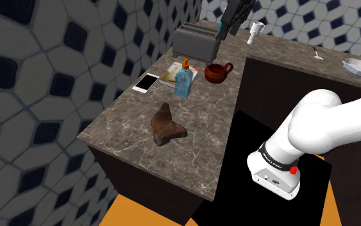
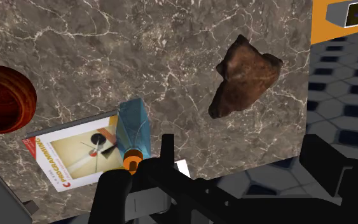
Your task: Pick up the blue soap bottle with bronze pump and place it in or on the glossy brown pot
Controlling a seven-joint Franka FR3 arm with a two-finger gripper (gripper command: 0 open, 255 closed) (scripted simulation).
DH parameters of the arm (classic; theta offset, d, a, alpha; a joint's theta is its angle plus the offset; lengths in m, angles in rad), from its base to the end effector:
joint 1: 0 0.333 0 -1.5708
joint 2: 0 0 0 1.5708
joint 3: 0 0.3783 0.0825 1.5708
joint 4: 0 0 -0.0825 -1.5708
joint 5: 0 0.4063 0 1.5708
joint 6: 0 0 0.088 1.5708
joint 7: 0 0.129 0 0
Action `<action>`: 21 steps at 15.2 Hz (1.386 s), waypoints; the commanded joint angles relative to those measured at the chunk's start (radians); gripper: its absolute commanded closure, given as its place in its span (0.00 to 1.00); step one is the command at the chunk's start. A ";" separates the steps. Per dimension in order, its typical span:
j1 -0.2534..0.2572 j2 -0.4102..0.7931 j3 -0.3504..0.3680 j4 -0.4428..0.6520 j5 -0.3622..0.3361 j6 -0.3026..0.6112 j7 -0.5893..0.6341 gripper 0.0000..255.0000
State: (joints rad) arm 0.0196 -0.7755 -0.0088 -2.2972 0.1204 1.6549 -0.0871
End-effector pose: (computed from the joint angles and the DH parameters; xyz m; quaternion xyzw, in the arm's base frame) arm 0.3000 0.0166 0.6480 -0.9946 -0.0487 -0.0687 0.0607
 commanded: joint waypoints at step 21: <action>0.037 0.523 -0.186 -0.108 0.038 0.656 -0.415 0.00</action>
State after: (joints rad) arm 0.0525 -0.2829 -0.1865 -2.4107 0.1483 2.2839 -0.4773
